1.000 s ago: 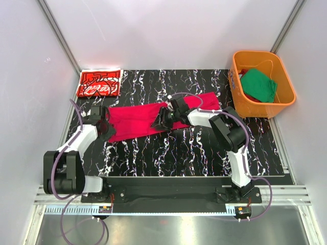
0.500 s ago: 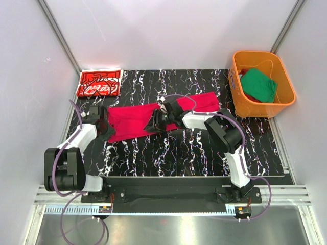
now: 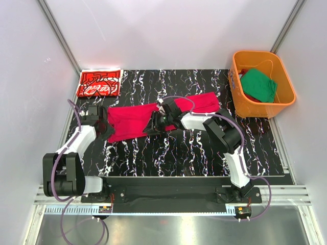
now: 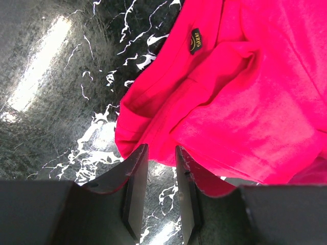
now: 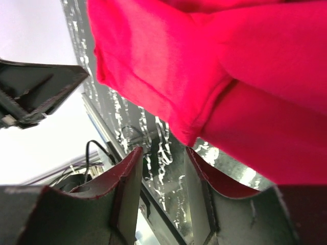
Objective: Fold and stack the t-shirts
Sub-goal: Fold the tshirt
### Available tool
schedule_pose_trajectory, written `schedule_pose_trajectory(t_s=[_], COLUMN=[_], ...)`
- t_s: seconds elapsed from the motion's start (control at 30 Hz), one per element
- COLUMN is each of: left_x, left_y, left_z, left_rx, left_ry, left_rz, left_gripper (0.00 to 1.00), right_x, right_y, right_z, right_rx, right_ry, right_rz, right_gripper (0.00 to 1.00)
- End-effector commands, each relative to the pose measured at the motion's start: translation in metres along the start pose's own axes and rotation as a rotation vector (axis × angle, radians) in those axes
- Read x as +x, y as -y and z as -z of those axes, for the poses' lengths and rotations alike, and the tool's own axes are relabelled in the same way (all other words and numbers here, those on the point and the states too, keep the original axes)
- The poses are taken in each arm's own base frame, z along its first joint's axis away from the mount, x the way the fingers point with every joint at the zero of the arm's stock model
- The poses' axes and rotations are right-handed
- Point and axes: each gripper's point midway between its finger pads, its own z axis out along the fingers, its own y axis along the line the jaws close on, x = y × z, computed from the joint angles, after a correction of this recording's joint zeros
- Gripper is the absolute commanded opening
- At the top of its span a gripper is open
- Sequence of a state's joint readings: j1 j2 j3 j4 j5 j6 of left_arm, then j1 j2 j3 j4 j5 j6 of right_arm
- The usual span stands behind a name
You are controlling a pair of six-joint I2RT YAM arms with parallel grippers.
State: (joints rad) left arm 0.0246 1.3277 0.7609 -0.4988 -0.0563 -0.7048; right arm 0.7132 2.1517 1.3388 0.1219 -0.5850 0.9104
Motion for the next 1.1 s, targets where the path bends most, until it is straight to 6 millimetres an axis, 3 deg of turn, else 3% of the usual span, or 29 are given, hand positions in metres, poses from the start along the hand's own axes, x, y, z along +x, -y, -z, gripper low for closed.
schedule_pose_trajectory(t_s=[0.0,0.27,0.53,0.8,1.0,1.07], left_x=[-0.008,-0.008,-0.007,-0.004,-0.005,-0.004], left_y=[0.006,0.008,0.006,0.007,0.009,0.011], left_z=[0.006,0.008,0.007,0.005,0.009,0.010], left_rx=[0.037,0.047,0.044,0.051,0.071,0.097], left_ry=[0.033,0.038,0.039,0.027,0.034,0.043], left_rz=[-0.012,-0.012,-0.018,-0.015,-0.032,-0.040], left_gripper=[0.32,0.32,0.32,0.32,0.34,0.37], right_x=[-0.003,-0.003,-0.005,-0.007,-0.009,-0.013], right_y=[-0.004,0.007,-0.005,-0.003,-0.009,-0.014], right_z=[-0.004,0.001,-0.008,-0.015,-0.017,-0.016], right_rx=[0.017,0.083,0.028,0.022,0.008,-0.001], right_ry=[0.007,0.022,0.006,-0.003,-0.002,0.006], right_rz=[0.043,0.084,0.064,0.044,0.038,0.044], right_gripper=[0.45,0.46,0.44,0.44,0.38,0.22])
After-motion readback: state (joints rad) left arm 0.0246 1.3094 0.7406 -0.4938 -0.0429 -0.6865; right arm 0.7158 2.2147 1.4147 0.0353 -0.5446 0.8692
